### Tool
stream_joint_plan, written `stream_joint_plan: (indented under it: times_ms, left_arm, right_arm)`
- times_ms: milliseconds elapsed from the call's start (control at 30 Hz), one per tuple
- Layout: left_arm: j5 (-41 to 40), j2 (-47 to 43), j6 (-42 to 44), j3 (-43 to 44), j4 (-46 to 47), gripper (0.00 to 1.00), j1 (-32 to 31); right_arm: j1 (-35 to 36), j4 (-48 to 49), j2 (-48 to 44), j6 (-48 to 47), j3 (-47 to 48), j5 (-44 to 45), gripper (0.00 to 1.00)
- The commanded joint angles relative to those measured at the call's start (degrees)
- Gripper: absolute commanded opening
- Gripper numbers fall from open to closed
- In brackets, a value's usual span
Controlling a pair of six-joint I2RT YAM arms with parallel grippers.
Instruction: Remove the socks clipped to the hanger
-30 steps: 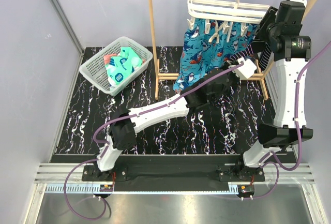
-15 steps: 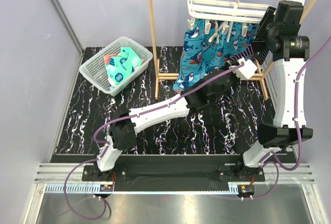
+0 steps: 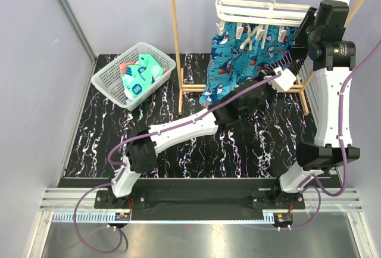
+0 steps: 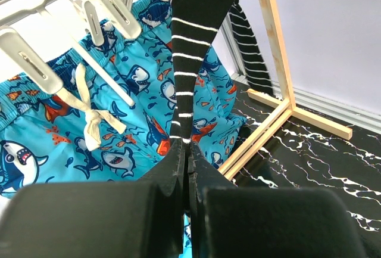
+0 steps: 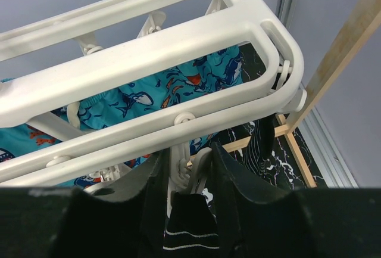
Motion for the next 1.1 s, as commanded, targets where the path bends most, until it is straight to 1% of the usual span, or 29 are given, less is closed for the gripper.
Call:
stream_joint_plan:
  times_ms: [0, 33, 100, 200, 233, 267, 367, 533, 633, 667, 767, 833, 900, 933, 1000, 1033, 1067]
  left_arm:
    - [-1.7, -0.3, 0.4, 2.5, 3.9, 0.0, -0.5]
    - [-1.7, -0.3, 0.4, 2.5, 3.9, 0.0, -0.5]
    - [-1.7, -0.3, 0.3, 2.5, 3.9, 0.0, -0.5]
    - [-1.7, -0.4, 0.3, 2.5, 3.9, 0.0, -0.5]
    - [-1.7, -0.3, 0.2, 2.5, 3.9, 0.0, -0.6]
    - [-1.7, -0.3, 0.3, 2.5, 3.9, 0.0, -0.6]
    - [-1.8, -0.4, 0.6, 2.4, 4.2, 0.0, -0.8]
    - [-2.0, -0.4, 0.9, 2.4, 4.5, 0.0, -1.0]
    - [-2.0, -0.4, 1.0, 2.5, 4.6, 0.0, -1.0]
    - [-2.0, -0.3, 1.0, 2.4, 4.6, 0.0, -1.1]
    - [-2.0, -0.4, 0.9, 2.4, 4.6, 0.0, -1.1]
    - [-2.0, -0.4, 0.8, 2.2, 4.7, 0.0, -1.1]
    - [-2.0, -0.4, 0.9, 2.3, 4.7, 0.0, -1.1]
    - [-2.0, -0.4, 0.9, 2.3, 4.7, 0.0, -1.2]
    - [-2.1, -0.4, 0.9, 2.3, 4.8, 0.0, -1.2]
    - [-2.1, -0.4, 0.9, 2.3, 4.9, 0.0, -1.2]
    - [-2.1, -0.3, 0.9, 2.3, 4.9, 0.0, -1.2]
  right_arm:
    - [0.5, 3.3, -1.4, -0.7, 0.6, 1.5, 0.12]
    - [0.5, 3.7, -1.6, -0.6, 0.2, 1.2, 0.09]
    - [0.5, 4.0, -2.2, 0.0, -0.6, 0.7, 0.09]
    - [0.5, 3.5, -2.2, 0.1, -0.1, 1.2, 0.24]
    - [0.5, 2.9, -2.2, 0.1, 0.3, 2.0, 0.36]
    - [0.6, 2.6, -2.1, 0.0, 0.6, 2.4, 0.39]
    - [0.6, 2.0, -2.4, -0.5, 1.8, 3.9, 0.41]
    - [0.6, 1.9, -2.0, -1.4, 2.7, 3.9, 0.41]
    - [0.6, 1.8, -1.6, -1.6, 2.9, 3.7, 0.45]
    - [2.1, 1.9, -1.6, -1.5, 2.8, 3.7, 0.46]
    - [2.6, 2.3, -1.5, -1.9, 2.8, 4.0, 0.47]
    - [2.8, 3.2, -1.9, -2.1, 2.4, 4.0, 0.46]
    - [2.9, 3.4, -1.9, -2.2, 2.2, 4.1, 0.42]
    - [2.9, 3.5, -2.0, -2.5, 2.2, 4.2, 0.38]
    - [2.9, 3.8, -1.9, -2.5, 2.2, 4.4, 0.35]
    - [3.0, 3.8, -1.9, -2.6, 2.2, 4.4, 0.26]
    - [3.0, 3.8, -1.9, -2.7, 2.1, 4.7, 0.2]
